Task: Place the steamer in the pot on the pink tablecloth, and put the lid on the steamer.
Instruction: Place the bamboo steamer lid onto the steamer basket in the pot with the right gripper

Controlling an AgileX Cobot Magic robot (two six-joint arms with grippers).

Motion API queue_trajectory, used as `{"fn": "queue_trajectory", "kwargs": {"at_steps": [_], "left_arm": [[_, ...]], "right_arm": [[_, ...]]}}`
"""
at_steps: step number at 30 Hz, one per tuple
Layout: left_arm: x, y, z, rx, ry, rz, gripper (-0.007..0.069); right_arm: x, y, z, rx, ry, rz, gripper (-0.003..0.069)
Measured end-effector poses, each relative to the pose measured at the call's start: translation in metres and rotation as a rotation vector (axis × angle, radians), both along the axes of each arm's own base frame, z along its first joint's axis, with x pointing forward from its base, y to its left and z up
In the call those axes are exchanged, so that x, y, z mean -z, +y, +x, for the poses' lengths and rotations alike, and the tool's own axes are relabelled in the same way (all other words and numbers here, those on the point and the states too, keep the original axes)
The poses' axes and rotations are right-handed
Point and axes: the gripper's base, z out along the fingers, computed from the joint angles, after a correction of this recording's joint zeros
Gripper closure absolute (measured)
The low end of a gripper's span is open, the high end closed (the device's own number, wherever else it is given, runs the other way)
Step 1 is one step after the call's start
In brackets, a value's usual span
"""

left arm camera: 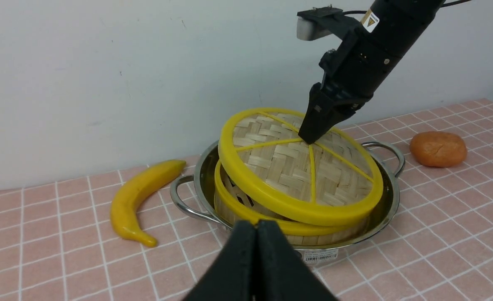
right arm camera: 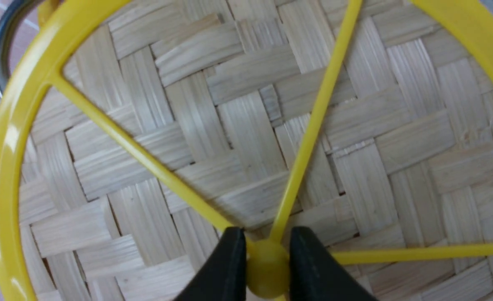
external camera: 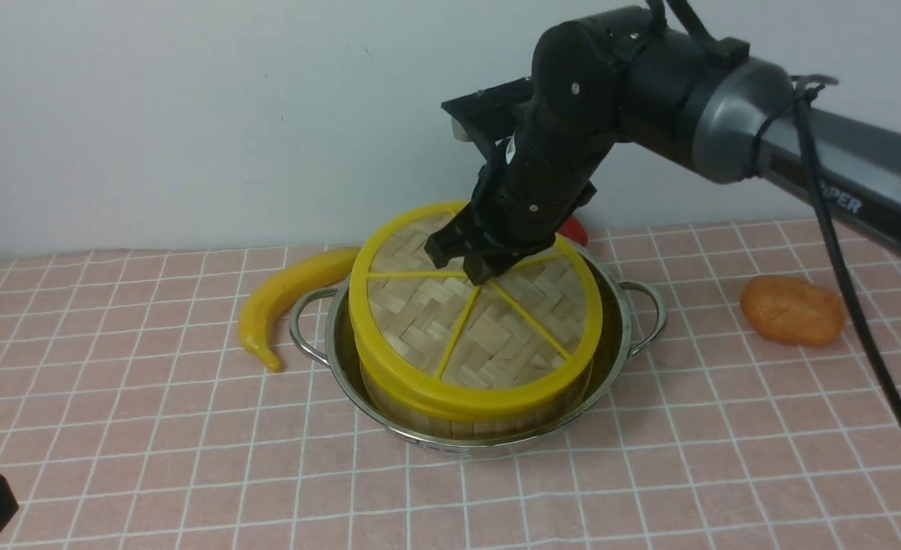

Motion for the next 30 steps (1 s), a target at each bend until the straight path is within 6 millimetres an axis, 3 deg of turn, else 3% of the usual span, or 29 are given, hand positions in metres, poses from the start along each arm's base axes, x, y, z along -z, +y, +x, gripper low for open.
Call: {"fn": "queue_trajectory", "kwargs": {"at_steps": [8, 15, 30], "left_arm": [[0.002, 0.0, 0.0, 0.002, 0.016, 0.008, 0.0643], [0.004, 0.0, -0.001, 0.005, 0.035, 0.02, 0.0643], [0.004, 0.001, -0.001, -0.001, 0.039, 0.04, 0.0634]], "right_arm": [[-0.003, 0.003, 0.006, -0.002, -0.021, 0.008, 0.0514], [0.019, 0.005, 0.01, -0.005, 0.023, -0.034, 0.0514], [0.017, 0.01, 0.012, -0.024, 0.002, -0.048, 0.0514]]}}
